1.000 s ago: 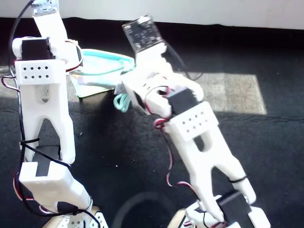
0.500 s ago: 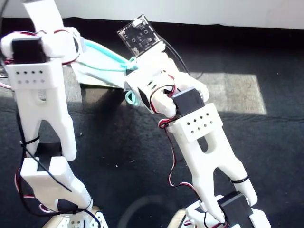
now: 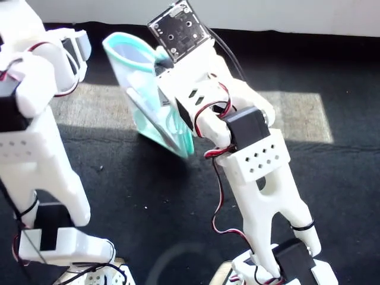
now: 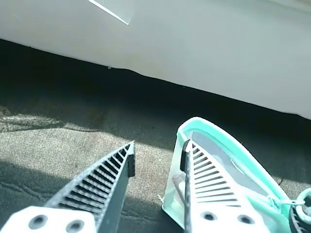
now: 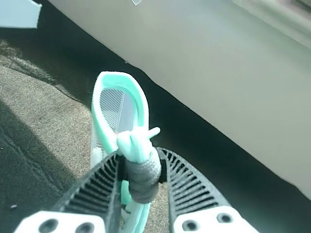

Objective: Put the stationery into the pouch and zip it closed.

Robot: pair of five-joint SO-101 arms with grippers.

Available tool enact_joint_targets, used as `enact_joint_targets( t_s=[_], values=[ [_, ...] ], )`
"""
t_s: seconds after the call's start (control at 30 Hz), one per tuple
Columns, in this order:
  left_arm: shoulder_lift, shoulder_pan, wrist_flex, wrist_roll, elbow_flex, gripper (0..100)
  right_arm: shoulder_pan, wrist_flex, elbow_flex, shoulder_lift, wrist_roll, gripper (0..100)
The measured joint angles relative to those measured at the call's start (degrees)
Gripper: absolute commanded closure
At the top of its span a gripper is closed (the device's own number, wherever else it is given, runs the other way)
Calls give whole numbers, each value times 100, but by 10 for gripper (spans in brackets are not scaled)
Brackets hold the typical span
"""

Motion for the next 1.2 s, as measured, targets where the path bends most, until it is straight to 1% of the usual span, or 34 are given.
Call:
enact_joint_targets(
  t_s=[0.1, 0.13, 0.23, 0.33, 0.5, 0.67, 0.77, 0.9, 0.97, 1.07, 1.2],
  values=[
    [-220, 0, 0, 9, 132, 955, -26, 105, -237, 0, 264, 993],
    [-281, 0, 0, 9, 281, 969, -26, 105, -299, 0, 360, 993],
    [-360, 0, 0, 9, 941, 969, -44, 123, -387, -18, 642, 993],
    [-360, 132, 0, 9, 1899, 969, -44, 149, -387, -18, 914, 993],
    [-352, 774, -44, 9, 3253, 969, -44, 352, -396, -18, 1116, 993],
    [-352, 1169, -703, 18, 4193, 968, -44, 712, -404, -18, 1134, 993],
    [-343, 1424, -800, 18, 4360, 956, 35, 897, -404, -18, 1134, 993],
    [-352, 1802, -765, 9, 4422, 865, 325, 905, -404, -18, 1143, 993],
    [-343, 1987, -668, 9, 4431, 835, 466, 905, -352, -18, 1169, 993],
    [-343, 2207, -563, 9, 4431, 829, 607, 914, -149, -18, 1169, 993],
    [-343, 2224, -545, 9, 4448, 829, 651, 923, -70, -18, 1169, 993]
  ],
)
